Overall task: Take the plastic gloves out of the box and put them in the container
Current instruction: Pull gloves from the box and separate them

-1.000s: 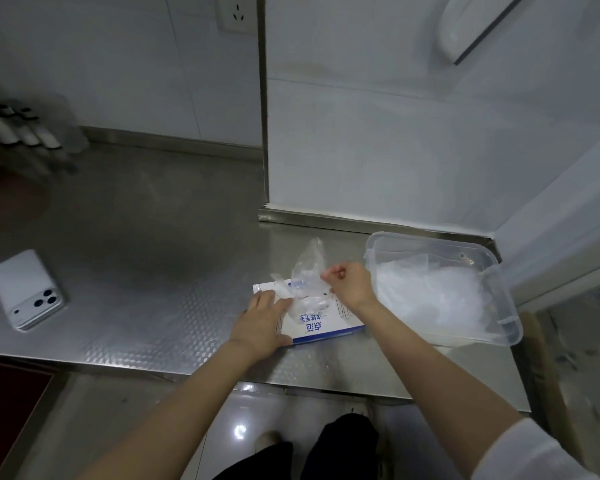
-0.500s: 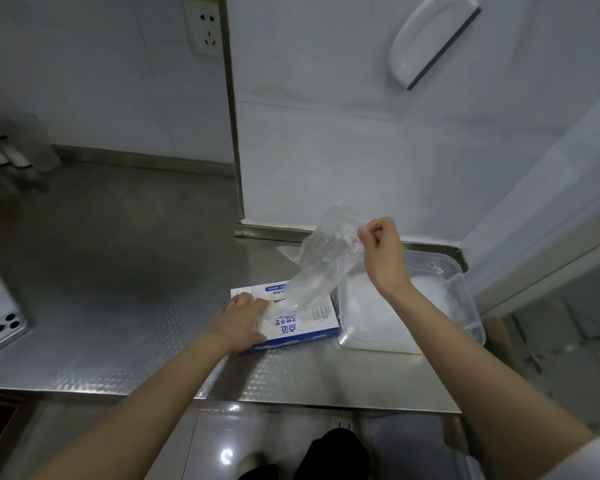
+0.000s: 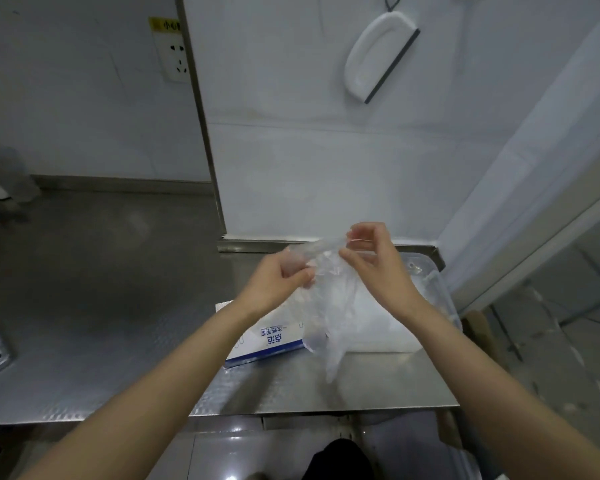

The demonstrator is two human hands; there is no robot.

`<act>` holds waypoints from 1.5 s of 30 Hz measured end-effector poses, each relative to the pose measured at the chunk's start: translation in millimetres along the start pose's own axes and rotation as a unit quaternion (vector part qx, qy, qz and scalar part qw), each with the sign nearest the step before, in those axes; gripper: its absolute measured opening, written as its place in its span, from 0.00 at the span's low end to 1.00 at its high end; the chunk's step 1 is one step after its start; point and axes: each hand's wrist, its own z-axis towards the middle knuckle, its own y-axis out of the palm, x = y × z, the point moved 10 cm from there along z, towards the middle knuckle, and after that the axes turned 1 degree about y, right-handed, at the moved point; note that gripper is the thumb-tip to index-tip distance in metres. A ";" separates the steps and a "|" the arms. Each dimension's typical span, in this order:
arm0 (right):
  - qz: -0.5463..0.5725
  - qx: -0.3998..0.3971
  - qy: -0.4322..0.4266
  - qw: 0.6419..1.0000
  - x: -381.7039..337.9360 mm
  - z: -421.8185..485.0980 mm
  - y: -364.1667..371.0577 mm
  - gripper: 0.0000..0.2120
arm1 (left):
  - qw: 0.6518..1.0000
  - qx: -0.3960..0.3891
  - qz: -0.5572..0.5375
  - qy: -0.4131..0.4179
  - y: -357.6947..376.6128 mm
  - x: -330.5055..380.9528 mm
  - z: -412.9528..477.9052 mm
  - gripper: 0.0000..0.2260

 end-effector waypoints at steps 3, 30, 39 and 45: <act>0.026 -0.035 0.140 0.989 34.6 -15.4 3.2 0.23 | 0.998 0.024 -0.061 -0.010 -0.4 -1.3 -3.9 0.07; -0.016 0.152 0.154 0.976 88.3 -29.4 -83.9 0.16 | 0.966 -0.034 0.153 -0.207 69.1 -101.1 15.7 0.20; -0.029 0.127 0.126 0.983 80.9 -13.8 -97.2 0.14 | 0.957 -0.010 0.167 -0.236 51.2 -116.7 10.9 0.10; -0.011 0.024 0.098 0.995 61.5 -0.5 -65.6 0.16 | 0.982 0.055 0.118 -0.138 9.2 -71.1 21.1 0.28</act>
